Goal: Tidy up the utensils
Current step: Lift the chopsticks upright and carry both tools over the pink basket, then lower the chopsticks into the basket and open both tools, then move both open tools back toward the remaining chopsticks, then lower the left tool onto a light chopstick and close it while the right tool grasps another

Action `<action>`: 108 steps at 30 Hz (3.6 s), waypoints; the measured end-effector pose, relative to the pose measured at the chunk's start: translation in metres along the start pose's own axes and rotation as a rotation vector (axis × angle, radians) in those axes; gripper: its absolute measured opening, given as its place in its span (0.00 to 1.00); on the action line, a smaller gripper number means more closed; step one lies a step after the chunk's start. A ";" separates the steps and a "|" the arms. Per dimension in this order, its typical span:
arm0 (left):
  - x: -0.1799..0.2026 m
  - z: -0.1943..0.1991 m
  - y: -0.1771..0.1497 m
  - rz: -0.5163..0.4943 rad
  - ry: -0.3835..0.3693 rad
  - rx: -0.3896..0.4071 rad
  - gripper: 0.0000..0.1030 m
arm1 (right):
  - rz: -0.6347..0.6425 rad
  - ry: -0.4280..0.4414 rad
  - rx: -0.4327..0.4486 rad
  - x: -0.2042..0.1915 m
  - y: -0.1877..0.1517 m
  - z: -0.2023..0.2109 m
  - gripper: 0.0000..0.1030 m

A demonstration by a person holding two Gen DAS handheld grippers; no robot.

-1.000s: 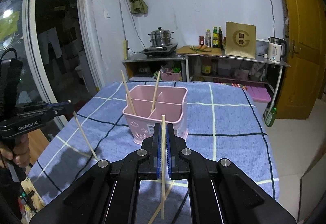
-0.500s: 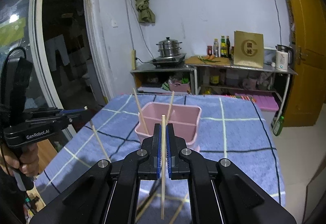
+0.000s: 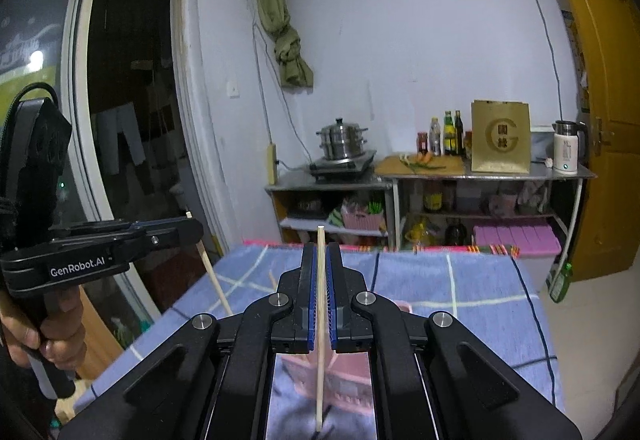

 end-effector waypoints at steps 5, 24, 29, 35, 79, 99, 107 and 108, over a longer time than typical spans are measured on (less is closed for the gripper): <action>-0.004 -0.015 0.015 0.000 0.000 0.013 0.04 | -0.001 0.006 0.036 0.003 0.014 -0.017 0.04; -0.029 -0.090 -0.009 0.015 -0.012 -0.043 0.04 | 0.000 0.031 0.026 0.011 -0.018 -0.090 0.04; -0.027 -0.103 -0.025 0.005 -0.022 -0.072 0.04 | -0.001 0.032 -0.005 0.014 -0.032 -0.095 0.04; -0.027 -0.109 -0.038 0.002 -0.017 -0.088 0.04 | -0.011 0.031 -0.045 0.016 -0.045 -0.099 0.04; 0.024 0.019 -0.219 0.002 -0.043 -0.180 0.12 | -0.077 -0.061 -0.178 0.006 -0.153 0.079 0.13; 0.042 -0.062 -0.272 0.016 -0.021 -0.424 0.20 | -0.142 -0.077 -0.361 0.026 -0.212 0.051 0.16; 0.046 -0.105 -0.260 0.025 0.040 -0.471 0.20 | -0.153 -0.069 -0.380 0.029 -0.218 0.043 0.16; 0.047 -0.111 -0.260 0.019 0.048 -0.482 0.20 | -0.154 -0.070 -0.382 0.030 -0.218 0.043 0.16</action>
Point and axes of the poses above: each gripper's, at about its wrist camera, not at the fingertips, and z roughly against the way its jaws point, x to its right, y to its top, the point moved 4 cm from there along -z, roughly the way its jaws point, and after that the axes turned 5 degrees about y, right-handed, at the moved point
